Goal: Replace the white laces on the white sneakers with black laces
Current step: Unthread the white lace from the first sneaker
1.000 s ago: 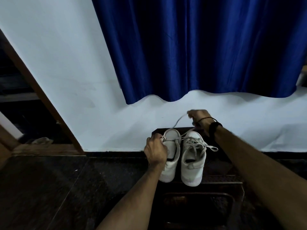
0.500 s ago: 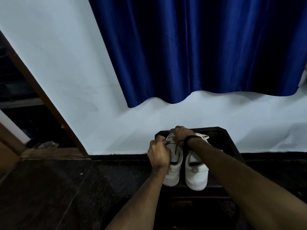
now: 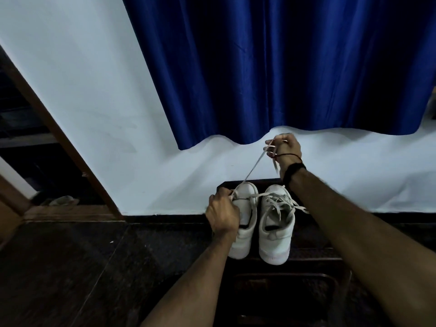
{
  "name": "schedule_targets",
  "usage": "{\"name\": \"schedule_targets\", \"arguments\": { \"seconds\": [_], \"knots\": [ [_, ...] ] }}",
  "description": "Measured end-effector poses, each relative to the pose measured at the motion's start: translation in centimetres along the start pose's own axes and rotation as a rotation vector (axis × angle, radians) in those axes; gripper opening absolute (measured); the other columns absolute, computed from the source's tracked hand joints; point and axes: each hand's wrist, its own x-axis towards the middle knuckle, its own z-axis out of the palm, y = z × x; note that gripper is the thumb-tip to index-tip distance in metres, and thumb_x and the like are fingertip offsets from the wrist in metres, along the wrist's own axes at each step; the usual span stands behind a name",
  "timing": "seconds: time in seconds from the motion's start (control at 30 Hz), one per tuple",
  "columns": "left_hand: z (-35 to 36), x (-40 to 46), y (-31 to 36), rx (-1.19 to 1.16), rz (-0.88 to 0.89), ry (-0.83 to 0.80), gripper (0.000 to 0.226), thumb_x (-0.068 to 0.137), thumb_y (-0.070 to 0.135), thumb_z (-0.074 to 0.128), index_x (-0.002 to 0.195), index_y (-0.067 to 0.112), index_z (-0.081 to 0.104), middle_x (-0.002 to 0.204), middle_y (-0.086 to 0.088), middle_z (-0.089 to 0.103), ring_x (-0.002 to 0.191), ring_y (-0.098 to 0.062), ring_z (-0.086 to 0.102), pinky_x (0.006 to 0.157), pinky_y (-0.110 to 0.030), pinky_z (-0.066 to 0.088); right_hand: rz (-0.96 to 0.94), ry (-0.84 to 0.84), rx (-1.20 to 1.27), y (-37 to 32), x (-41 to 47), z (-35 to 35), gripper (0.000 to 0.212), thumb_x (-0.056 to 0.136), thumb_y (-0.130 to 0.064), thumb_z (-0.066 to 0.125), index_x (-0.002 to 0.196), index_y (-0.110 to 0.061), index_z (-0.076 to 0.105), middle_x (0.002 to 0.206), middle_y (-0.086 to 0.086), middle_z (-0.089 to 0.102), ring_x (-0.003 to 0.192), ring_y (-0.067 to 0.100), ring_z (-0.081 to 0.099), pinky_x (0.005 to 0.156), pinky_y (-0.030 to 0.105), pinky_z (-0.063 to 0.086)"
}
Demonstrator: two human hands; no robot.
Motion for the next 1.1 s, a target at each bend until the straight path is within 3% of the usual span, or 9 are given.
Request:
{"name": "schedule_targets", "arguments": {
  "seconds": [0.17,0.4,0.47,0.57,0.7,0.83,0.9,1.0,1.1],
  "knots": [
    [-0.1,0.0,0.2,0.008,-0.018,-0.007,0.028,0.077,0.005,0.061,0.101,0.022,0.062,0.088,-0.006,0.065,0.092,-0.029,0.062,0.069,-0.040,0.052,0.000,-0.009,0.001,-0.6,-0.2,-1.6,0.016,0.095,-0.011,0.048,0.082,-0.021,0.049,0.066,0.004,0.060,0.047,0.010,0.049,0.046,0.020,0.036],
    [0.0,-0.1,0.3,0.014,-0.012,0.008,0.028,0.077,0.003,0.061,0.099,0.021,0.062,0.086,-0.007,0.065,0.089,-0.031,0.063,0.068,-0.041,0.052,-0.331,-0.727,-1.828,2.0,-2.5,-2.3,0.038,0.080,-0.056,0.062,0.112,-0.037,0.060,0.107,0.000,0.066,0.100,0.023,0.062,0.079,0.031,0.044],
    [0.0,-0.1,0.2,0.013,-0.018,0.006,0.028,0.077,0.004,0.062,0.099,0.021,0.062,0.087,-0.007,0.065,0.089,-0.030,0.063,0.068,-0.041,0.052,-0.322,-0.703,-1.687,1.5,-2.7,-2.0,0.022,0.085,-0.052,0.057,0.098,-0.038,0.068,0.106,-0.003,0.067,0.103,0.023,0.062,0.082,0.032,0.045],
    [0.0,-0.2,0.2,0.011,-0.014,0.002,0.027,0.077,0.005,0.062,0.099,0.022,0.062,0.086,-0.006,0.065,0.090,-0.030,0.063,0.068,-0.041,0.052,-0.172,-0.523,-0.983,1.2,-1.9,-2.1,0.025,0.091,-0.042,0.054,0.072,-0.032,0.067,0.085,-0.005,0.067,0.076,0.015,0.060,0.072,0.031,0.046],
    [0.2,0.0,0.2,0.010,-0.015,0.005,0.033,0.075,0.003,0.058,0.100,0.025,0.062,0.087,-0.003,0.066,0.093,-0.028,0.062,0.069,-0.040,0.053,-0.144,-0.245,-0.168,-0.8,-1.4,-1.9,0.028,0.096,-0.023,0.050,0.071,-0.023,0.062,0.062,-0.012,0.050,0.056,0.002,0.039,0.061,0.019,0.035],
    [0.2,0.0,0.2,0.000,-0.013,0.013,0.034,0.075,0.002,0.059,0.103,0.022,0.063,0.089,-0.006,0.067,0.095,-0.029,0.062,0.070,-0.041,0.053,-0.071,-0.308,0.003,-1.2,-1.6,-2.4,0.028,0.100,-0.025,0.042,0.074,-0.022,0.051,0.100,-0.003,0.067,0.087,0.001,0.056,0.080,0.022,0.038],
    [0.3,-0.1,0.1,0.001,-0.014,0.015,0.035,0.075,0.002,0.060,0.104,0.022,0.063,0.089,-0.005,0.067,0.095,-0.029,0.063,0.070,-0.041,0.053,0.182,-0.413,0.218,-0.9,-2.2,-3.0,0.029,0.099,-0.026,0.036,0.072,-0.023,0.044,0.094,0.007,0.070,0.073,0.013,0.060,0.061,0.027,0.037],
    [0.2,-0.1,0.2,0.011,-0.007,0.011,0.036,0.075,0.002,0.059,0.105,0.022,0.062,0.090,-0.006,0.067,0.096,-0.029,0.063,0.071,-0.041,0.052,0.328,-0.565,-0.222,0.4,-3.1,-3.2,0.024,0.099,-0.033,0.040,0.079,-0.021,0.044,0.072,0.006,0.057,0.046,0.014,0.042,0.047,0.023,0.025],
    [0.2,-0.1,0.2,0.005,-0.009,0.003,0.033,0.078,0.003,0.058,0.107,0.019,0.063,0.091,-0.007,0.068,0.096,-0.031,0.062,0.071,-0.042,0.052,-0.008,-0.755,-1.229,2.4,-3.7,-2.7,0.039,0.086,-0.053,0.060,0.111,-0.024,0.051,0.092,0.006,0.066,0.080,0.021,0.061,0.070,0.029,0.046]
  ]
}}
